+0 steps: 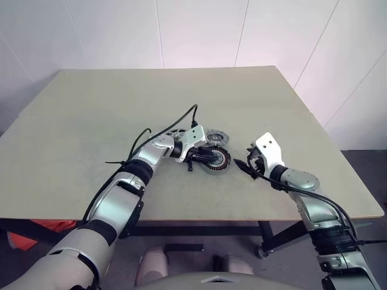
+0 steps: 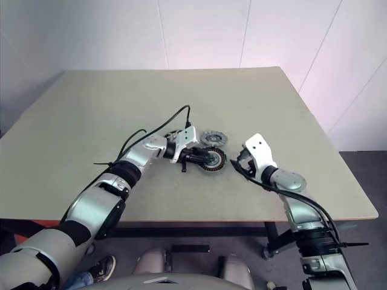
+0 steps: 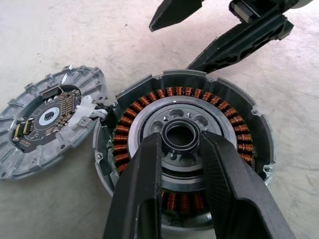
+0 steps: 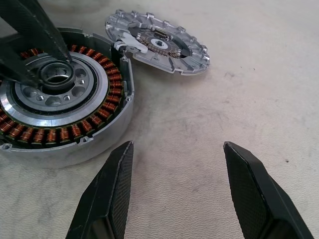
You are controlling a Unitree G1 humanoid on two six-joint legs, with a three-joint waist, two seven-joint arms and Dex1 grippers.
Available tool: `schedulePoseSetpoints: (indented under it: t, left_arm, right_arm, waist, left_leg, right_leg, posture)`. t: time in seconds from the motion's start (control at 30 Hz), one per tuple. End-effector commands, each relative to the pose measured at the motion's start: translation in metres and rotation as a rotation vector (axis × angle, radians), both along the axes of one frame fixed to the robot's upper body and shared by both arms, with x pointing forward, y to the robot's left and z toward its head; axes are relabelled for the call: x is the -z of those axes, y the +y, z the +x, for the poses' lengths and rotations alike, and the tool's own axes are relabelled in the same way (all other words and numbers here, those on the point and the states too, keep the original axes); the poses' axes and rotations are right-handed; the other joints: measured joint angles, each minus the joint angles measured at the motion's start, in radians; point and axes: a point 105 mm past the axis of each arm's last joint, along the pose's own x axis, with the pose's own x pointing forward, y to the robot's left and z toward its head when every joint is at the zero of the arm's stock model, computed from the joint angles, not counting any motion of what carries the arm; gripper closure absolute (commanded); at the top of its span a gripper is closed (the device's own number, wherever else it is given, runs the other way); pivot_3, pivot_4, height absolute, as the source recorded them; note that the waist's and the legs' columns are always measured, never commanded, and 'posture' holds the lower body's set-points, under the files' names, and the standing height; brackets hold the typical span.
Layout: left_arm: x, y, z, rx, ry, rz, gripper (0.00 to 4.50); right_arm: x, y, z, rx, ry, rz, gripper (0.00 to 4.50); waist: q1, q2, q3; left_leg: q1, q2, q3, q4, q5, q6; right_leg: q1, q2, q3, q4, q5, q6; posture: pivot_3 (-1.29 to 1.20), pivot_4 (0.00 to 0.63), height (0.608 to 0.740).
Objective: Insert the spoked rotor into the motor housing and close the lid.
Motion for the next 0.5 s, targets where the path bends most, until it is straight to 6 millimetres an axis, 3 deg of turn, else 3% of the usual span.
schedulePoseSetpoints:
  t: [0.03,0.07,0.2,0.43,0.5]
  left_arm:
    - [-0.019,-0.004,0.006,-0.012,-0.031,-0.072,3.71]
    - [-0.021,-0.004,0.007,-0.016,-0.029,-0.081,3.71]
    - [-0.018,-0.005,0.009,-0.046,-0.04,-0.075,2.37]
    - [-0.022,-0.003,0.01,-0.046,-0.04,-0.09,2.37]
    - [-0.032,0.001,0.015,-0.078,-0.045,-0.137,2.37]
  right_arm:
    - [-0.02,0.001,0.006,-0.006,-0.069,0.001,1.25]
    - [-0.02,0.002,0.007,-0.008,-0.069,0.0,1.25]
    - [-0.021,0.003,0.009,-0.014,-0.072,-0.001,1.25]
    - [-0.021,0.003,0.009,-0.014,-0.073,-0.003,1.25]
    - [-0.023,0.003,0.008,-0.017,-0.077,-0.003,1.25]
  waist:
    - [0.001,0.0,0.0]
    - [0.001,0.0,0.0]
    - [0.002,0.0,0.0]
    - [0.005,0.0,0.0]
    - [0.005,0.0,0.0]
  left_leg:
    - [0.0,0.0,0.0,0.0,0.0,0.0]
    - [0.0,0.0,0.0,0.0,0.0,0.0]
    - [-0.001,0.0,0.0,0.0,0.0,0.001]
    - [-0.001,0.0,0.0,0.0,0.0,0.001]
    - [-0.001,0.0,0.0,0.0,0.0,0.001]
  right_leg:
    - [0.0,0.0,0.0,0.0,0.0,0.0]
    - [0.0,0.0,0.0,0.0,0.0,0.0]
    - [0.0,0.0,-0.001,0.0,0.0,0.0]
    - [0.0,-0.001,-0.001,-0.001,0.0,0.0]
    - [0.0,-0.001,-0.001,-0.001,0.0,0.0]
  posture:
    - [0.0,0.0,0.74]
    - [0.0,0.0,0.74]
    - [0.0,0.0,0.74]
    - [0.0,0.0,0.74]
    - [0.0,0.0,0.74]
